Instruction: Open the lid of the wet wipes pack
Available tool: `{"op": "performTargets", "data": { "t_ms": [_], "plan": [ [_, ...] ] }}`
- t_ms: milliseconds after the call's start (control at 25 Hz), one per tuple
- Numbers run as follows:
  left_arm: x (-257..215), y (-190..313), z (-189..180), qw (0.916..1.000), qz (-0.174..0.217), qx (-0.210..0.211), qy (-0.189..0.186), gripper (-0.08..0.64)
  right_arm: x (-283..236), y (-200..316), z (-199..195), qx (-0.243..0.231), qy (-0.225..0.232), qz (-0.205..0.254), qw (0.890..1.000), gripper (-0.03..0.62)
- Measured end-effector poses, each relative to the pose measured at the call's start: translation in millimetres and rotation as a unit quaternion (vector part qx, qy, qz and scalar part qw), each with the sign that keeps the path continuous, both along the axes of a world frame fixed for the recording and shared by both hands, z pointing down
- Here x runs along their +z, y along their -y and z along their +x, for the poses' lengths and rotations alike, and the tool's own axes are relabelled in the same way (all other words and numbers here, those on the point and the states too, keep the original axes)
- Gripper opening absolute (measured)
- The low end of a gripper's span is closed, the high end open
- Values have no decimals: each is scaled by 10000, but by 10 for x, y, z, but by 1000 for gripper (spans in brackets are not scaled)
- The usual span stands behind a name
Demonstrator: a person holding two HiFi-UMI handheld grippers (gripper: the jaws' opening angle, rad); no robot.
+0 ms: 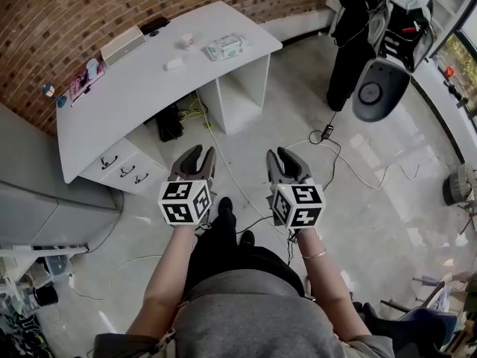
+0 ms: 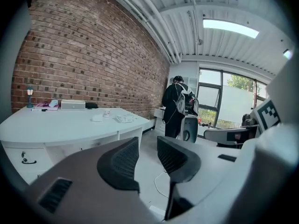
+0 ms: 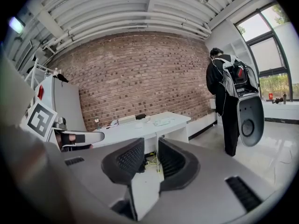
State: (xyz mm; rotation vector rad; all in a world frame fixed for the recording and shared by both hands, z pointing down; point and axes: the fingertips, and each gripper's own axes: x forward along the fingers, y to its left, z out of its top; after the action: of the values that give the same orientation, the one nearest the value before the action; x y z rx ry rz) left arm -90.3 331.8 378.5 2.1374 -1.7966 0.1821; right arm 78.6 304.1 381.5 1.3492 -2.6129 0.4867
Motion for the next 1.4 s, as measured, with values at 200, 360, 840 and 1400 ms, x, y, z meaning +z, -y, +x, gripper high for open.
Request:
{"op": "performTargets", "data": {
  "t_ms": [200,360,840,1400],
  "plan": [
    [108,213,-91,9999,-99,43,-5,115,51,217,-91,21,-22,-69,10000,115],
    [159,517,-221,9999,-128,53,-50,115,73,477,-220,11,-81,-106,9999,120],
    [227,1733,-821,9995,-186,115,-235,115,137,1623,-807,154,-179,-236,9994,121],
    [236,2760,-1347,9983,-218,533,-117,115,142,2561,-1304,573,-368,-233,9974,120]
  ]
}}
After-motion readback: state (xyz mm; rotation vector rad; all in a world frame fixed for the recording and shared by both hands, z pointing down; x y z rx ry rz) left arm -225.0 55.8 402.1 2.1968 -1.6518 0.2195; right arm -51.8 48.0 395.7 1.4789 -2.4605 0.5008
